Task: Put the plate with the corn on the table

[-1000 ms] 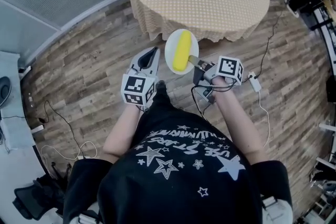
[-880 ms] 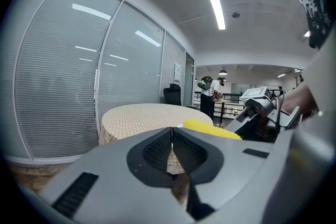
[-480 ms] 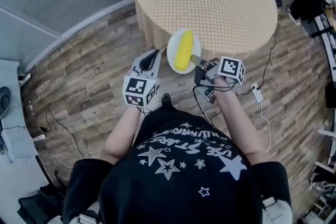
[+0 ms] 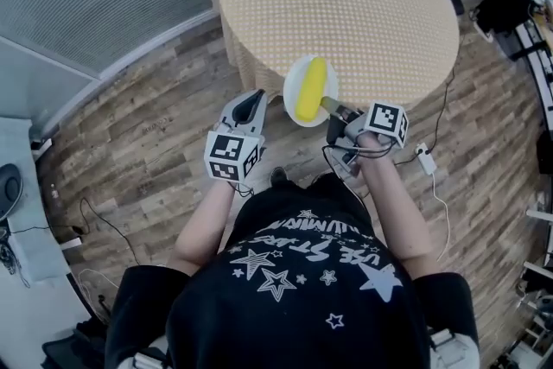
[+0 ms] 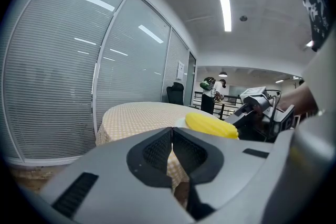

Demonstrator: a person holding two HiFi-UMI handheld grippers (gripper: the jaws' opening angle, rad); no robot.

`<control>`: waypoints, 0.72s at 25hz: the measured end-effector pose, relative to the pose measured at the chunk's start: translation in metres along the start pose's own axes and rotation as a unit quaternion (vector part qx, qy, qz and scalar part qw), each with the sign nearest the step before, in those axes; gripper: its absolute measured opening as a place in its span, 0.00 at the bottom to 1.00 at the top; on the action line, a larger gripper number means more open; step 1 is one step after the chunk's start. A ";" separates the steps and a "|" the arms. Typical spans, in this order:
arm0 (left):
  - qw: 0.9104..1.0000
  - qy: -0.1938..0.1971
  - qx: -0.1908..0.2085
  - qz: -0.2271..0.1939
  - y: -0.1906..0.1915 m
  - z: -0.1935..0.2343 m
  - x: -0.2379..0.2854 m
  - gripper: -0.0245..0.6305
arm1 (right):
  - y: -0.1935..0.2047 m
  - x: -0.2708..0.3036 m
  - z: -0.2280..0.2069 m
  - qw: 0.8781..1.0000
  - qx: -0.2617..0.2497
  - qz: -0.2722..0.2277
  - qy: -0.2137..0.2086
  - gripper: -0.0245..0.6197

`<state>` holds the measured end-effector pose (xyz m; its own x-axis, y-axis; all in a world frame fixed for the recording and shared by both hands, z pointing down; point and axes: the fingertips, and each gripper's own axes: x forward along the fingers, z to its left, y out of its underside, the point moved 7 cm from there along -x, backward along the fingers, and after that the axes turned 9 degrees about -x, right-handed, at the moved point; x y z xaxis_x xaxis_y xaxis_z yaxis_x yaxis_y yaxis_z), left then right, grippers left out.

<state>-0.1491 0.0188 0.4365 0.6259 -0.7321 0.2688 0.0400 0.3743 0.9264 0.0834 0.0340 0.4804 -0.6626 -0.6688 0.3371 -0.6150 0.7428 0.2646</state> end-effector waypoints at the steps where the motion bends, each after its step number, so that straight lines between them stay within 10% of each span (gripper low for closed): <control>1: 1.000 0.000 0.000 0.003 0.001 -0.001 0.004 0.05 | -0.006 0.000 -0.003 1.000 -0.005 -0.004 0.000 0.10; 18: 0.995 -0.092 -0.028 0.016 -0.017 -0.034 0.116 0.05 | -0.131 0.028 -0.059 0.995 -0.005 0.089 -0.038 0.10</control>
<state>-0.0509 -0.0532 0.4428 0.4750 -0.8089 0.3465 0.0681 0.4264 0.9020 0.1709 -0.0799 0.5082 -0.7912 -0.5267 0.3108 -0.4807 0.8497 0.2166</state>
